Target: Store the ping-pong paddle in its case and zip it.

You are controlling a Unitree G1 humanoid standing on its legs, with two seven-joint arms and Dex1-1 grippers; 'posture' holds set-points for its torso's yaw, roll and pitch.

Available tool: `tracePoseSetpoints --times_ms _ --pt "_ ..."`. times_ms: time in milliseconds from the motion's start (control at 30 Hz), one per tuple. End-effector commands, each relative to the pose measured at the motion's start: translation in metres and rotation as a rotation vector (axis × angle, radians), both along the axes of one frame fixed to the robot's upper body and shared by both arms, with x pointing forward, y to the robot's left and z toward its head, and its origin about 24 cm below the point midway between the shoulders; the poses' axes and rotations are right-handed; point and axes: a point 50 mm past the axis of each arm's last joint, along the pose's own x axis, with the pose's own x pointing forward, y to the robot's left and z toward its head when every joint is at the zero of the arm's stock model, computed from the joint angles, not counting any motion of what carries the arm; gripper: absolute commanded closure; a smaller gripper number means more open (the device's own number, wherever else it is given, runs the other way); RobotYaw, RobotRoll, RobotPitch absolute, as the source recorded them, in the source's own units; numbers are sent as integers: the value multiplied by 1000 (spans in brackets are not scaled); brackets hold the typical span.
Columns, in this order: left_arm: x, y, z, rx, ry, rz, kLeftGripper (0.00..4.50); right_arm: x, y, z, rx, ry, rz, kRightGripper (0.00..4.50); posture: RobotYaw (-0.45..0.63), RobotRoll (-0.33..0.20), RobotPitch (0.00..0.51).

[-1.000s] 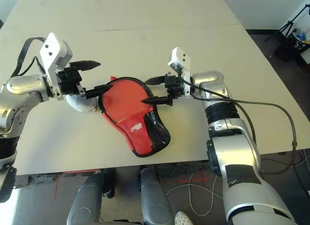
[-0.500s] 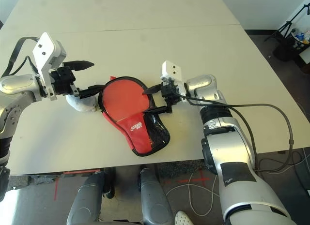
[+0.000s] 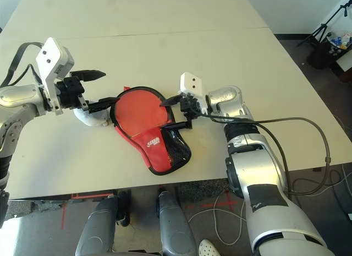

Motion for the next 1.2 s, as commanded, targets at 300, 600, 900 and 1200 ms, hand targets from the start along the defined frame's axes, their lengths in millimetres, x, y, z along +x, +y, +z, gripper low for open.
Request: tracePoseSetpoints --times_ms 300,600,900,1200 --pt "-3 11 2 43 11 22 0 1 5 -9 -27 -26 -14 31 26 0 287" --pt "-19 40 0 150 143 43 0 -2 2 -18 -70 -30 -3 31 28 0 289" --pt "-16 41 -17 252 141 53 0 -1 5 -18 -68 -30 -9 31 33 0 292" --pt "-5 42 -35 373 114 61 0 -1 4 -18 -62 -24 -23 31 20 0 293"
